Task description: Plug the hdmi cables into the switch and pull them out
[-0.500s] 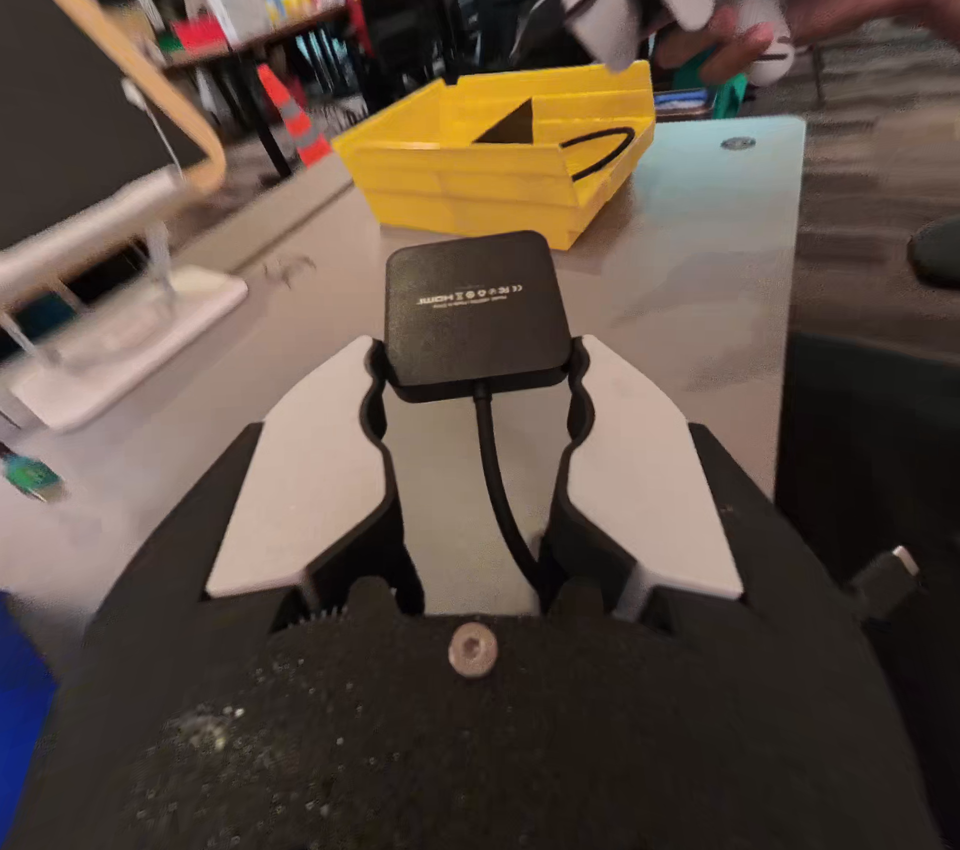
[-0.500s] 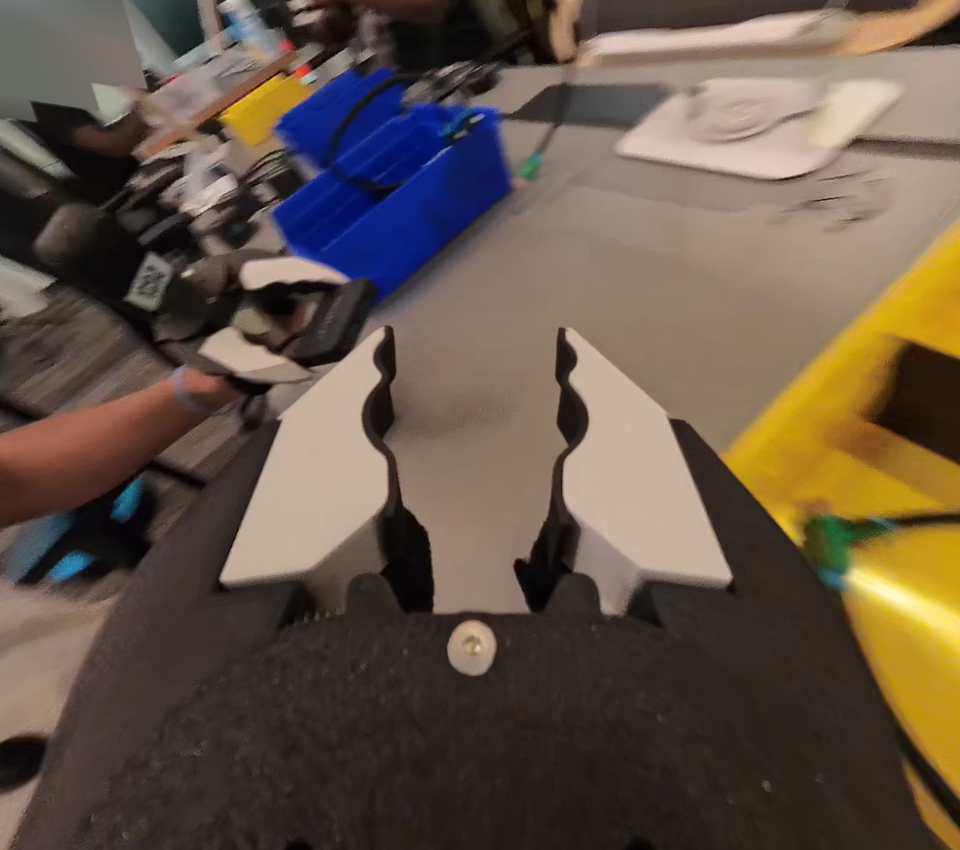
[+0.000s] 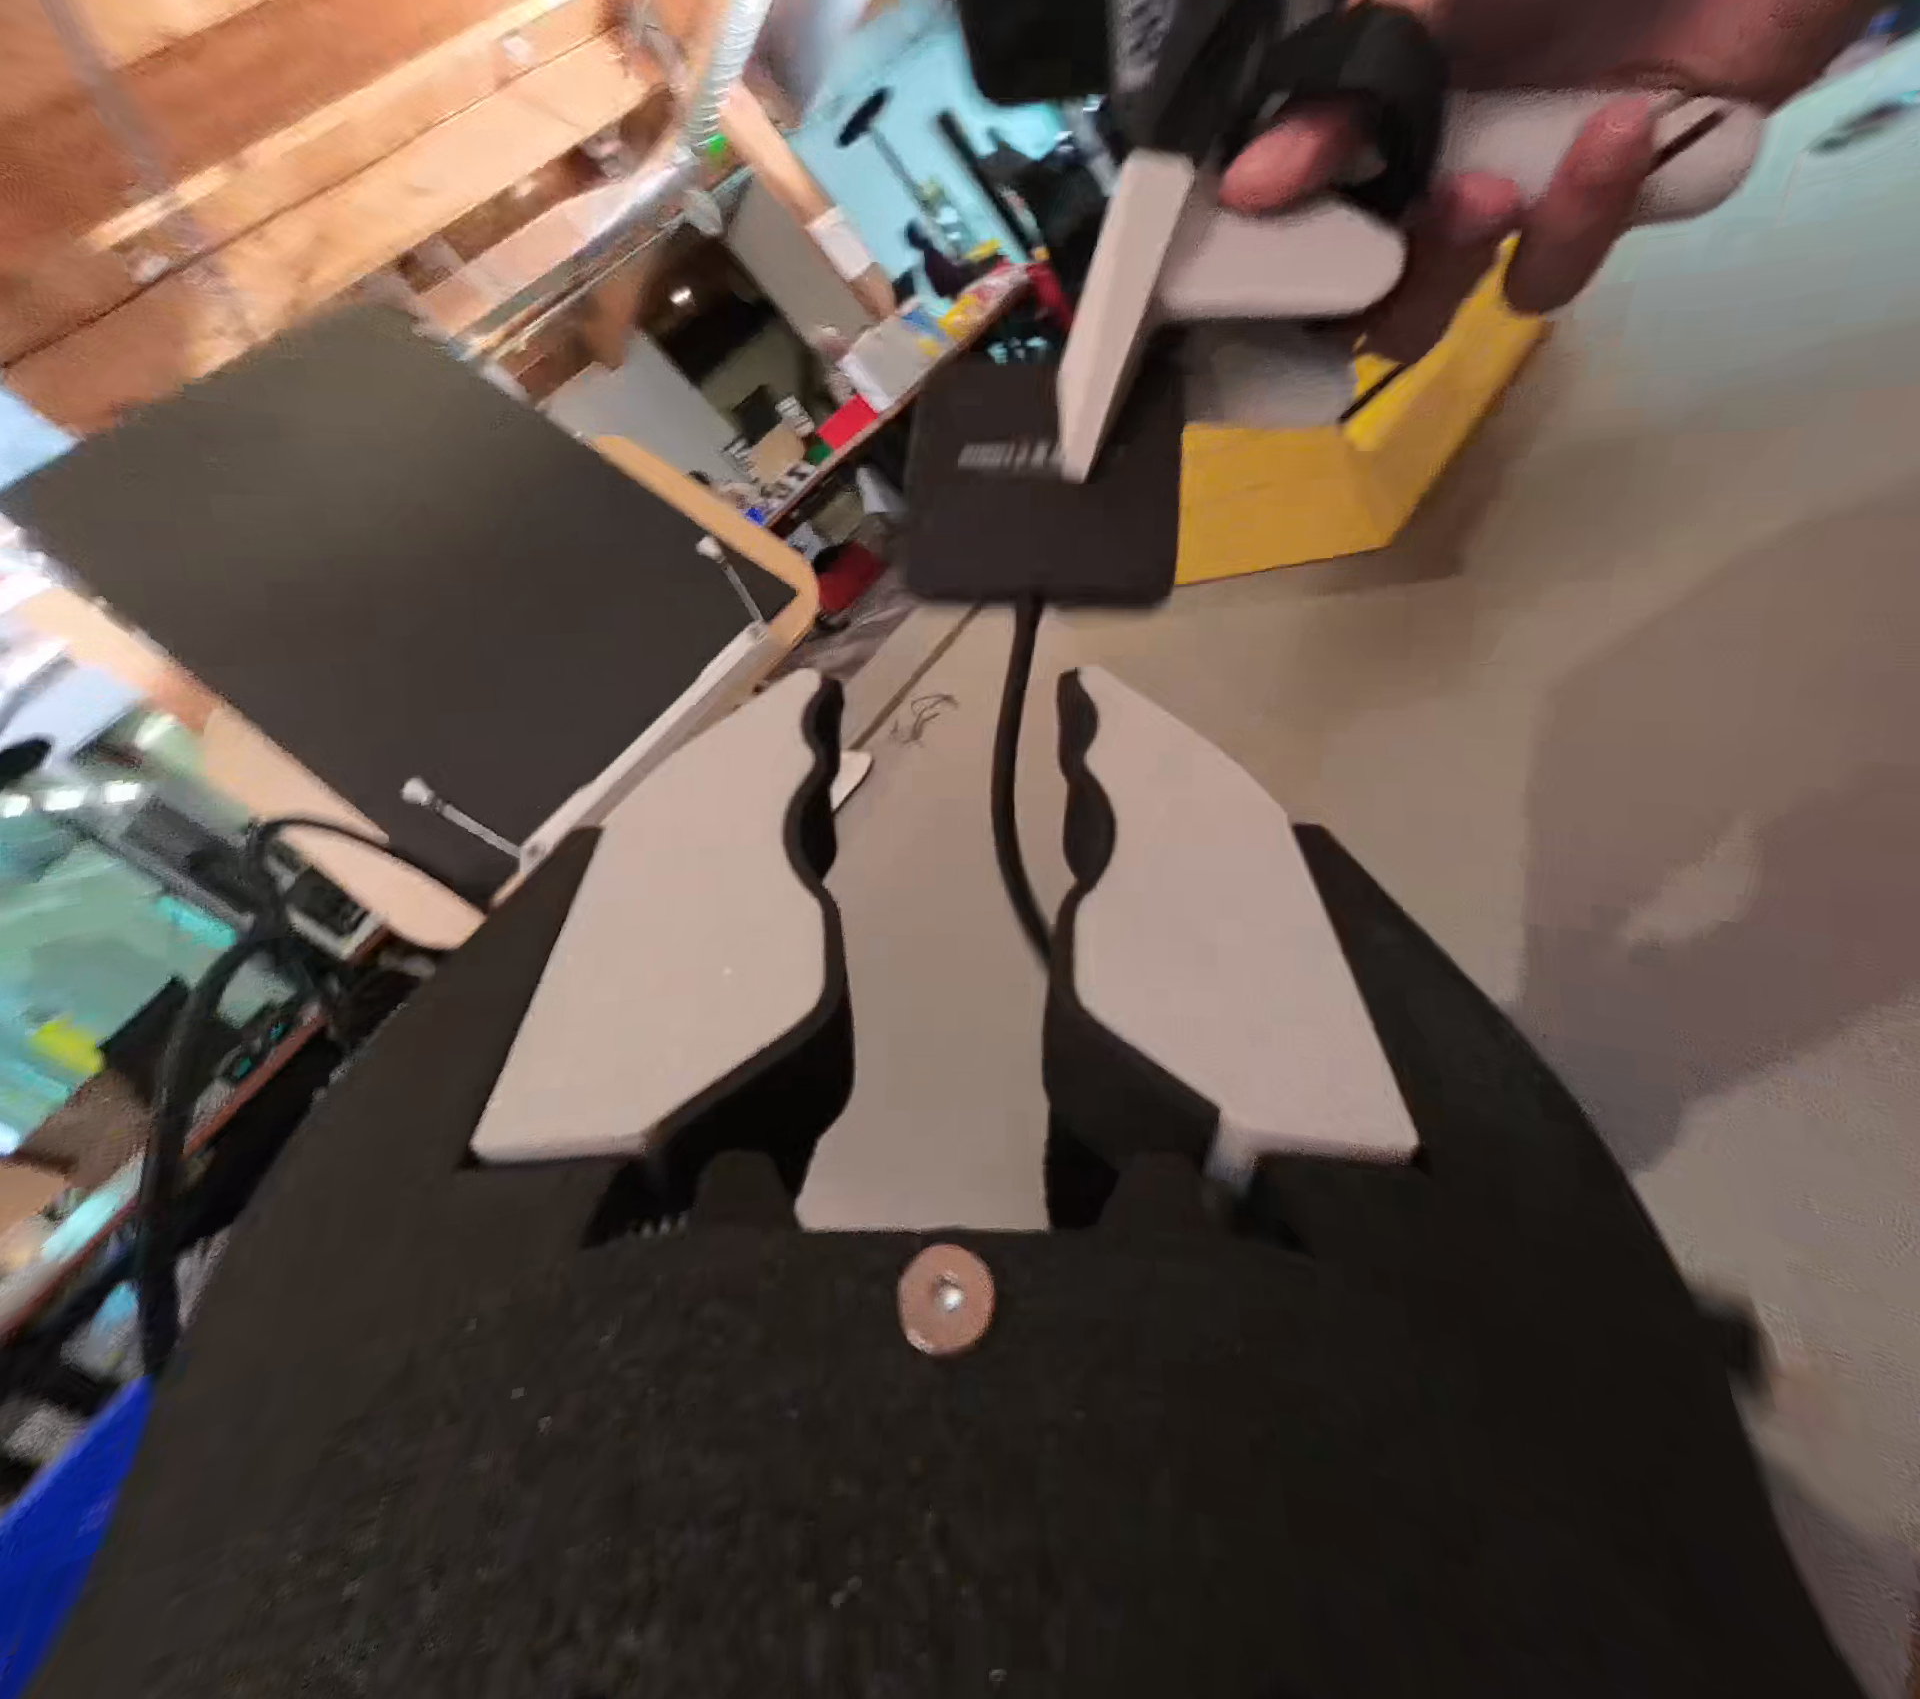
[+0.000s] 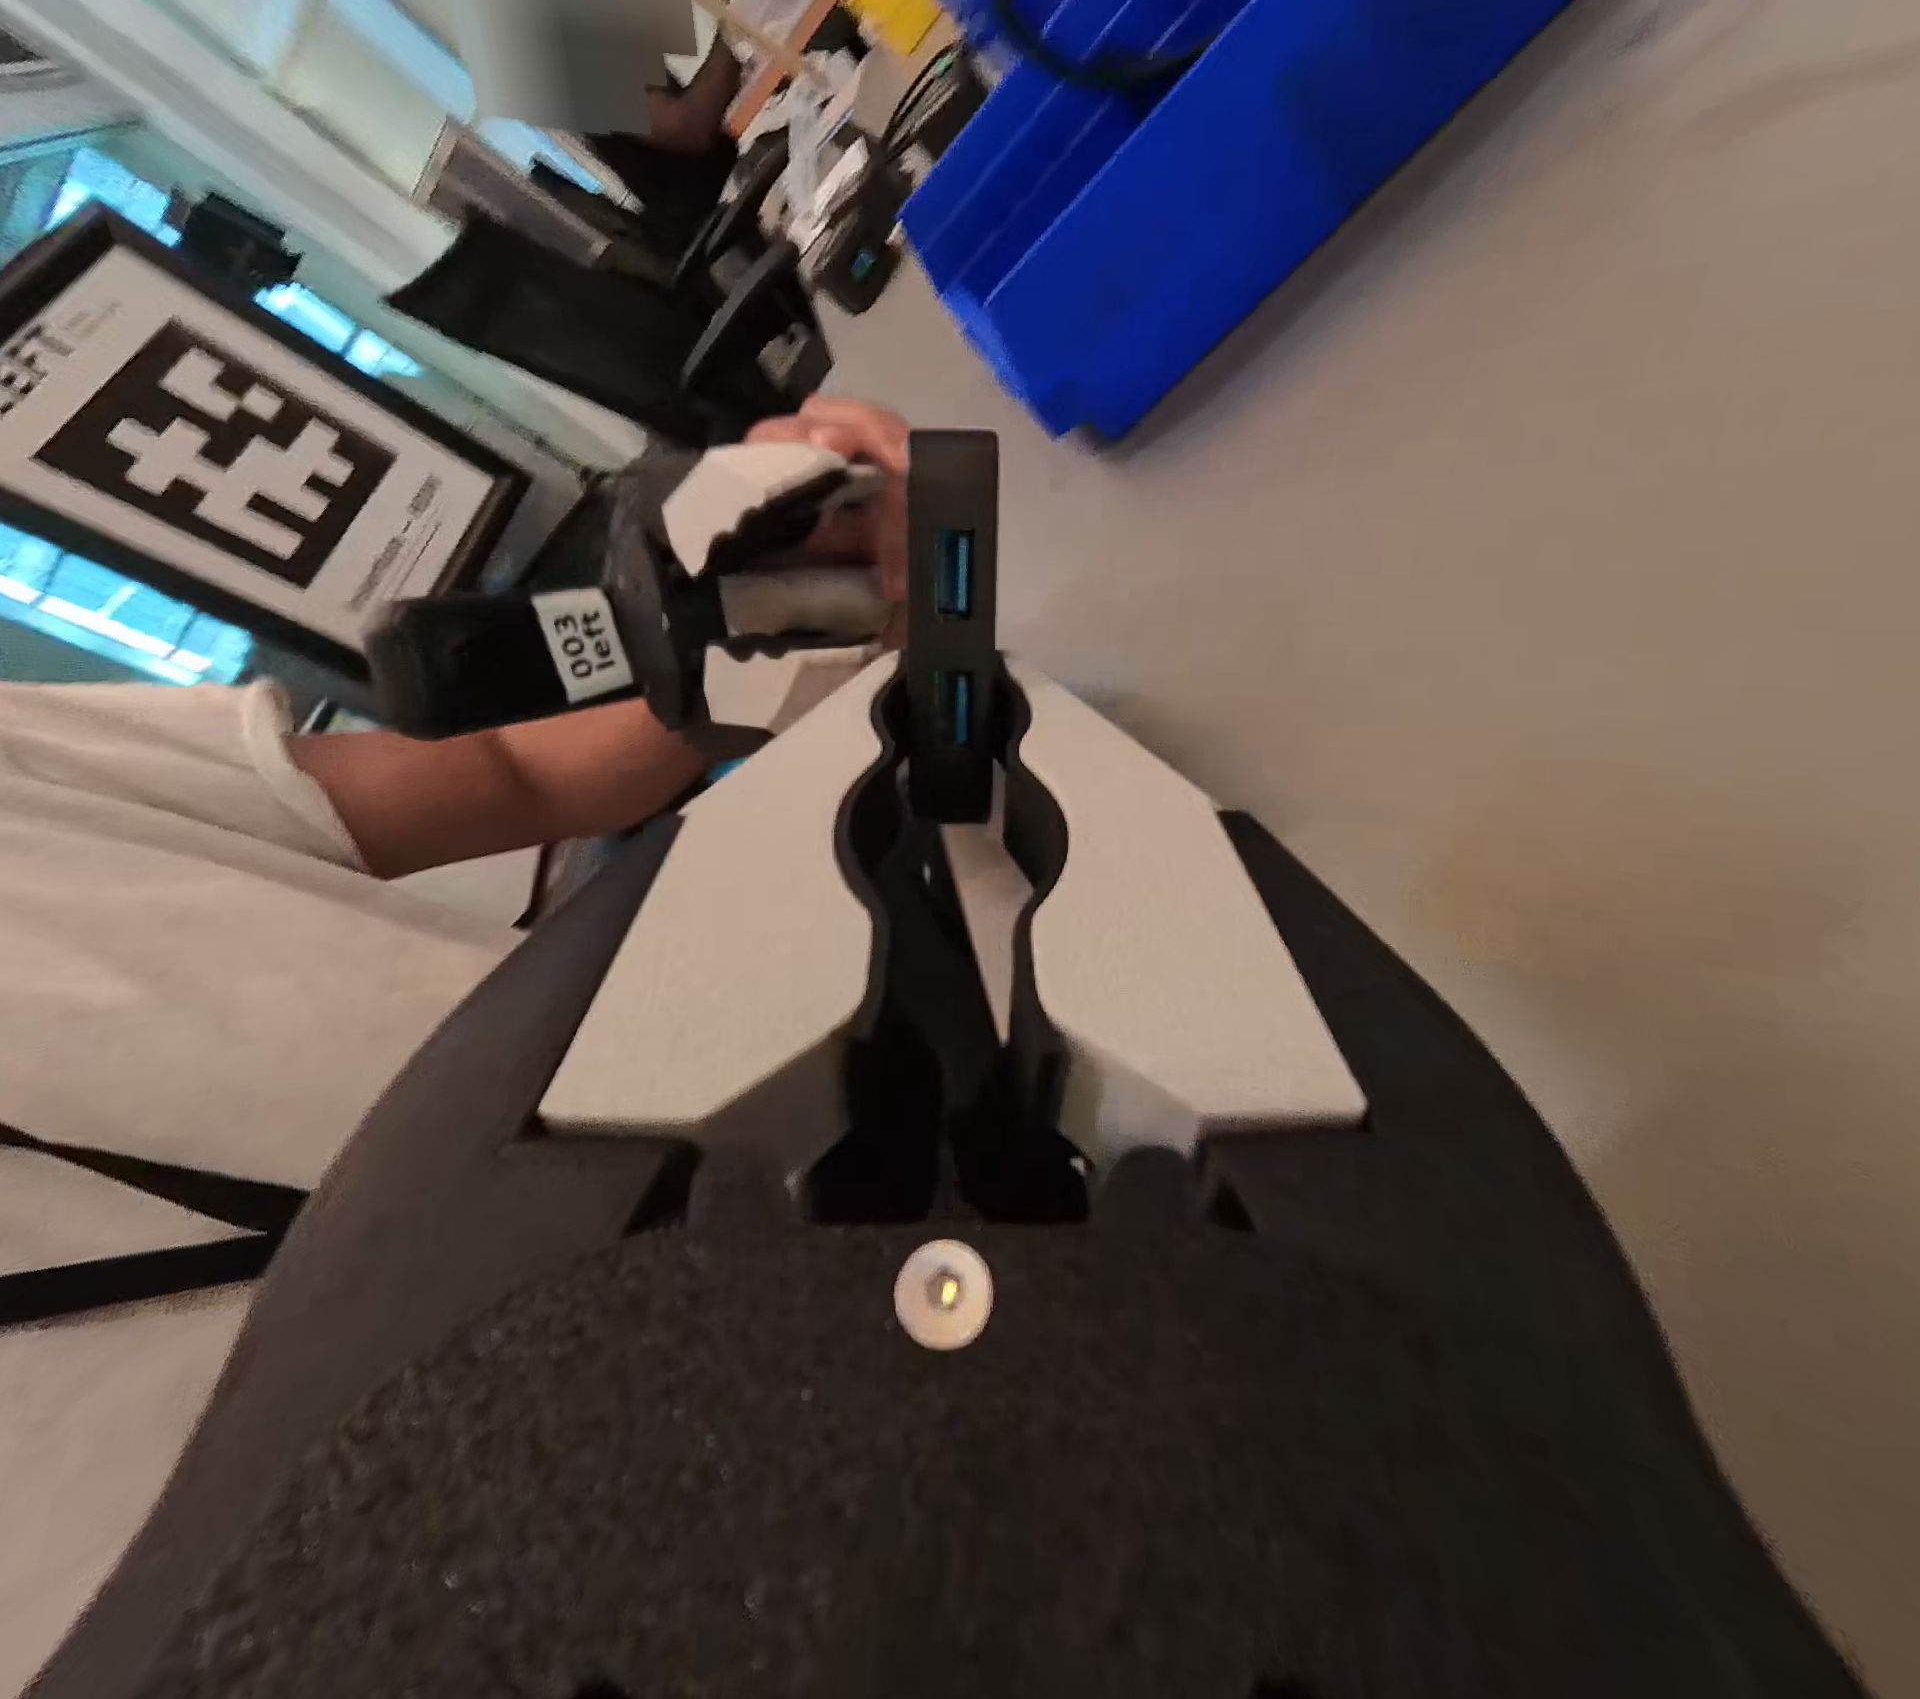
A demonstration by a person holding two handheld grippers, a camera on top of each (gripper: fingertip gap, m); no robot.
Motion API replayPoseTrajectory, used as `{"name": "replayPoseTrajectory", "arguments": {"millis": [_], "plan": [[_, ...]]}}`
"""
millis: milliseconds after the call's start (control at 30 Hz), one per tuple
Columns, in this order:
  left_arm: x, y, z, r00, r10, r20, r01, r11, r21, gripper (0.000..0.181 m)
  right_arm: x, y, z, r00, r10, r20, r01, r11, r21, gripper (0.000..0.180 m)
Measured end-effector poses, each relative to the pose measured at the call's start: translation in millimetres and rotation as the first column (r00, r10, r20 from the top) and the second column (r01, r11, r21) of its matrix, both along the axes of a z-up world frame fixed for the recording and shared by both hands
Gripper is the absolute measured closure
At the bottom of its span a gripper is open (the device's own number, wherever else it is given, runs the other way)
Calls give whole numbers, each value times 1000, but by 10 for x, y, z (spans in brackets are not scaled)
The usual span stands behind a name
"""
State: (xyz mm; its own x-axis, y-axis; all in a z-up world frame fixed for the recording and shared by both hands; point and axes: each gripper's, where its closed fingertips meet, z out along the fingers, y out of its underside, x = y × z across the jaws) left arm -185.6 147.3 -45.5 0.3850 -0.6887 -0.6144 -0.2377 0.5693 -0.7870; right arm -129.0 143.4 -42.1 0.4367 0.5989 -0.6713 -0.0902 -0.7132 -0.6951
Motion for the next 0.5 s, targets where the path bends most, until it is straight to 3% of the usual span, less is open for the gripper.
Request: {"name": "replayPoseTrajectory", "arguments": {"millis": [67, 167, 233, 333, 367, 500], "plan": [[47, 29, -177, 999, -24, -41, 16, 981, -191, 134, 356, 33, 256, 996, -83, -22, 84, 995, 59, 167], [154, -21, -474, 988, -140, -70, 81, 838, -540, 127, 1266, 165, 641, 921, -379, 88, 354, 911, 213, 167], [190, -84, -650, 973, -219, -77, 106, 712, -694, 123, 2012, 239, 874, 774, -605, 186, 531, 781, 329, 167], [179, -32, -759, 973, -219, -71, 84, 625, -776, 125, 3029, 389, 1080, 444, -814, 373, 632, 580, 513, 167], [170, 1, -773, 976, -207, -73, 72, 616, -784, 127, 3228, 495, 1069, 378, -823, 424, 621, 565, 544, 167], [155, 46, -783, 980, -187, -67, 56, 585, -809, 129, 3686, 1043, 623, 192, -727, 659, 567, 630, 531, 167]]}}
